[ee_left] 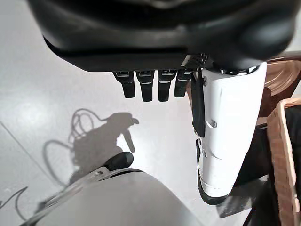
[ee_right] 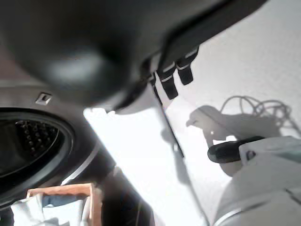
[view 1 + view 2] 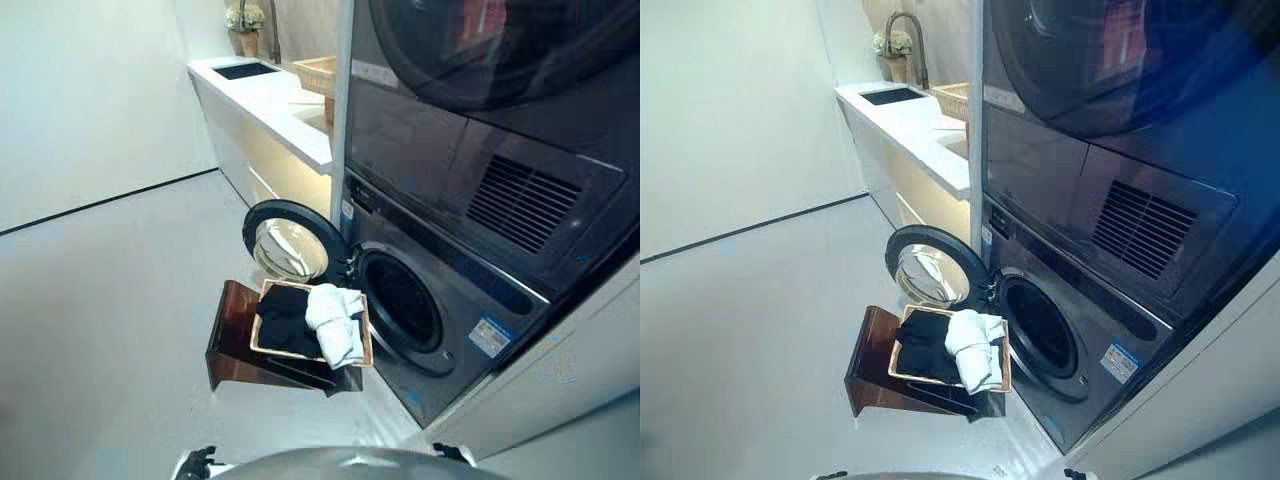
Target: Pick up the clothes and place them into the washing machine
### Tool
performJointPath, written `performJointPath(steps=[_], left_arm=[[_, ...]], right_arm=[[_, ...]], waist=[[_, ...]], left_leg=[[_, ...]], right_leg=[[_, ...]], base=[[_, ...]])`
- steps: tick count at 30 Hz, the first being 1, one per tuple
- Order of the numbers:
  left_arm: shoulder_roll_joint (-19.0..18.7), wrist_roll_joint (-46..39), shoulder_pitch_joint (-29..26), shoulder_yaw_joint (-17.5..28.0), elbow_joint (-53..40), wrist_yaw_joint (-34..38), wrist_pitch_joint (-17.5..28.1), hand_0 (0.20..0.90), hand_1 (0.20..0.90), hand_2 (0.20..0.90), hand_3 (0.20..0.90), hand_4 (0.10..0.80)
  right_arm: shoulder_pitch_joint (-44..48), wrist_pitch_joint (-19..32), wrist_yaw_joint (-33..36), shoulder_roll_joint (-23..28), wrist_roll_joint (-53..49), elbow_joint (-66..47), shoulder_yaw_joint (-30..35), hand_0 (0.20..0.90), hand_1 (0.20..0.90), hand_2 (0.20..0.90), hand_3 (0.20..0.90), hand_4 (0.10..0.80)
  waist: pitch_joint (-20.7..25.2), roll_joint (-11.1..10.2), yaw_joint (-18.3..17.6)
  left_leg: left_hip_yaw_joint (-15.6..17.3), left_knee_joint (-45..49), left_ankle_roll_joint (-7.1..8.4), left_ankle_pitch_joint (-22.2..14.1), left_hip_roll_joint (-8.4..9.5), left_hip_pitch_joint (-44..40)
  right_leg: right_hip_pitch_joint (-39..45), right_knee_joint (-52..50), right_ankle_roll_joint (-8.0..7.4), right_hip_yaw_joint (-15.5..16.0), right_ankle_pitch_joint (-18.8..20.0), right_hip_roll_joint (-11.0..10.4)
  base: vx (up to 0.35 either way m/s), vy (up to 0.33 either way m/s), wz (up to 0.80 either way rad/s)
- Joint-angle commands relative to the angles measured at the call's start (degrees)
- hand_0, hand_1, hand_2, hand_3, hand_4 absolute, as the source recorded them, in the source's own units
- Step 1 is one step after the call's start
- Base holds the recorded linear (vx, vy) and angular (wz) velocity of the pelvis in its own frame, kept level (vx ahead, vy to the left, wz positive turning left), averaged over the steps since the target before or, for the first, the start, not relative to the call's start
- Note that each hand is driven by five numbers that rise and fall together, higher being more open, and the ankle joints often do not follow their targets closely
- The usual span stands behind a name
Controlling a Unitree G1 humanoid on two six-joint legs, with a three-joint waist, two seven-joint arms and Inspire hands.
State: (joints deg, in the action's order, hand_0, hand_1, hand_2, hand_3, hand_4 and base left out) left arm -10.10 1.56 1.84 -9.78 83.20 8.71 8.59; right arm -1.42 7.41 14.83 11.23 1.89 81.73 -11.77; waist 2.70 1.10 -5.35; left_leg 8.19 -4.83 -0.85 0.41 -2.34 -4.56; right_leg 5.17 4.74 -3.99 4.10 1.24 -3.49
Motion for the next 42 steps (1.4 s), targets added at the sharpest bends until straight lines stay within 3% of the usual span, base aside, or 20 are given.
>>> performJointPath(steps=[1,19,32,39,42], left_arm=[[1.3,0.3,-5.4,0.7,1.8,0.6,0.8,0.900,0.900,0.900,0.900,0.800],[2.0,-1.7,-4.6,0.8,1.7,-1.8,1.1,0.900,0.900,0.900,0.900,0.800],[1.2,-2.7,-4.7,1.8,1.8,-1.7,0.3,0.900,0.900,0.900,0.900,0.800],[1.3,-4.0,-5.0,2.4,2.0,-2.1,0.2,0.900,0.900,0.900,0.900,0.800],[1.3,-5.5,-5.5,2.7,1.7,-2.3,0.2,0.900,0.900,0.900,0.900,0.800]], right_arm=[[5.3,0.1,0.5,0.6,1.5,3.2,-1.1,0.900,0.900,0.900,0.900,0.800],[5.6,-0.1,-0.5,-0.3,2.6,3.4,-2.3,0.900,0.900,0.900,0.900,0.800],[6.3,-0.5,-1.0,0.4,1.6,3.5,-1.5,0.900,0.900,0.900,0.900,0.800],[5.9,0.0,-1.9,0.2,-0.1,3.9,-0.9,0.900,0.900,0.900,0.900,0.800],[6.3,0.3,-1.8,0.5,-0.9,4.1,-0.5,0.900,0.900,0.900,0.900,0.800]], waist=[[-2.7,-2.2,0.8],[-2.2,-2.6,1.0],[-1.6,-2.0,1.3],[-2.5,-2.0,1.2],[-4.2,-3.0,1.4]], left_leg=[[1.2,-0.2,1.77,-3.5,2.17,-3.0],[0.8,-0.2,2.04,-3.8,1.94,-3.5],[0.0,-0.2,2.58,-3.2,1.18,-5.1],[0.0,0.5,3.64,-1.8,-0.64,-5.5],[-0.5,9.3,4.22,-2.6,-1.84,-1.1]], right_leg=[[-0.9,0.3,-1.08,-2.0,2.7,1.2],[0.0,0.3,-0.83,-1.8,1.9,1.6],[1.7,0.2,0.46,-1.2,1.0,2.6],[1.5,-0.7,1.75,-1.6,0.0,4.1],[1.2,-1.3,2.51,-1.7,0.0,4.0]], base=[[0.000,0.000,0.00],[0.002,-0.001,0.00],[-0.011,-0.049,0.05],[-0.008,-0.112,0.02],[-0.088,-0.196,0.12]])
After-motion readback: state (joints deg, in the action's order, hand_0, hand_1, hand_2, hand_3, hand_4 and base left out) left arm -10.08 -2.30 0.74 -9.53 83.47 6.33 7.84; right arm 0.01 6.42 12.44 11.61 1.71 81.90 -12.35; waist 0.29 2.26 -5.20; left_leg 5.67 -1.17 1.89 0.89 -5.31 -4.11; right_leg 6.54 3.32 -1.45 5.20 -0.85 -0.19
